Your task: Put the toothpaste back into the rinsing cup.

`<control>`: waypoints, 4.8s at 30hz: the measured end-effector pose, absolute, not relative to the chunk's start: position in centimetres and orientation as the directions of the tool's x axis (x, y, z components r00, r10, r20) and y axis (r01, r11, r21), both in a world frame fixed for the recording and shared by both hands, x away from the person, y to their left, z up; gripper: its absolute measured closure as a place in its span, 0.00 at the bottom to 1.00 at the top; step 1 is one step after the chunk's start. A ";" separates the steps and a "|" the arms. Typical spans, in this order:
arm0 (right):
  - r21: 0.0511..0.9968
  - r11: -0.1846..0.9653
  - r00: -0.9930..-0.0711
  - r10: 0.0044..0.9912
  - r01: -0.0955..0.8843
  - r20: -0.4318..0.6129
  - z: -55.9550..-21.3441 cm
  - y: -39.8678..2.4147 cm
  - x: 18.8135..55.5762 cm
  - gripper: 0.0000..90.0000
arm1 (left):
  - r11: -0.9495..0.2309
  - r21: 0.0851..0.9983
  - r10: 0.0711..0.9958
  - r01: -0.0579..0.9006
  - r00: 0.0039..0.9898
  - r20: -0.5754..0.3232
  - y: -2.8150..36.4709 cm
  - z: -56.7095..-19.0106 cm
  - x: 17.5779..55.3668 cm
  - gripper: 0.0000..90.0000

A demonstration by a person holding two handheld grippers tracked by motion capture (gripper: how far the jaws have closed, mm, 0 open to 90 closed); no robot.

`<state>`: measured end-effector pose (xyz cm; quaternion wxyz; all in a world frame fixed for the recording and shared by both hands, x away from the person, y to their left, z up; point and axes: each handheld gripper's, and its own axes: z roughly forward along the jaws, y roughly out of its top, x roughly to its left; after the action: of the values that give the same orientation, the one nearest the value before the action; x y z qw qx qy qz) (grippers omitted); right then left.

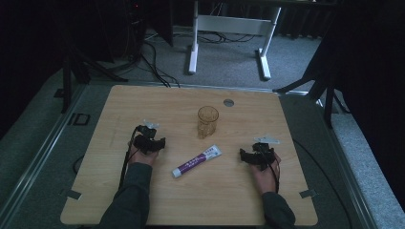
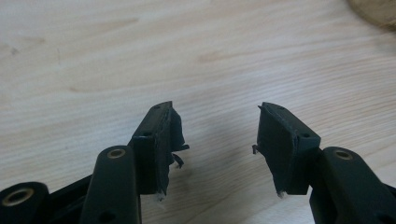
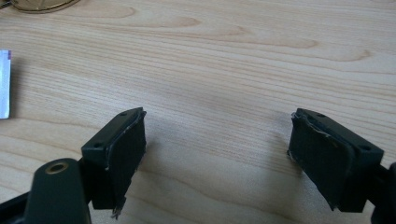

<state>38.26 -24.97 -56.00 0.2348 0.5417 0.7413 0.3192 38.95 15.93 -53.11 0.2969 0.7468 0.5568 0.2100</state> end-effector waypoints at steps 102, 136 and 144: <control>0.728 0.213 -0.305 0.952 0.652 -0.006 -56.0 -25.0 38.3 0.21 | -0.500 0.562 0.815 0.658 0.577 0.049 9.3 -43.8 36.8 0.55; 0.727 0.213 -0.306 0.952 0.653 -0.004 -56.0 -24.9 38.3 0.21 | -0.595 0.418 0.773 0.686 0.631 0.064 6.5 -44.9 36.9 0.55; 0.726 0.212 -0.305 0.952 0.654 -0.003 -56.0 -24.9 38.3 0.21 | -0.610 0.402 0.758 0.683 0.650 0.046 6.1 -45.1 37.0 0.54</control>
<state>38.33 -24.89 -55.99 0.2342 0.5408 0.7424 0.3187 36.96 6.05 -45.14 0.1776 0.8909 0.4044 0.1063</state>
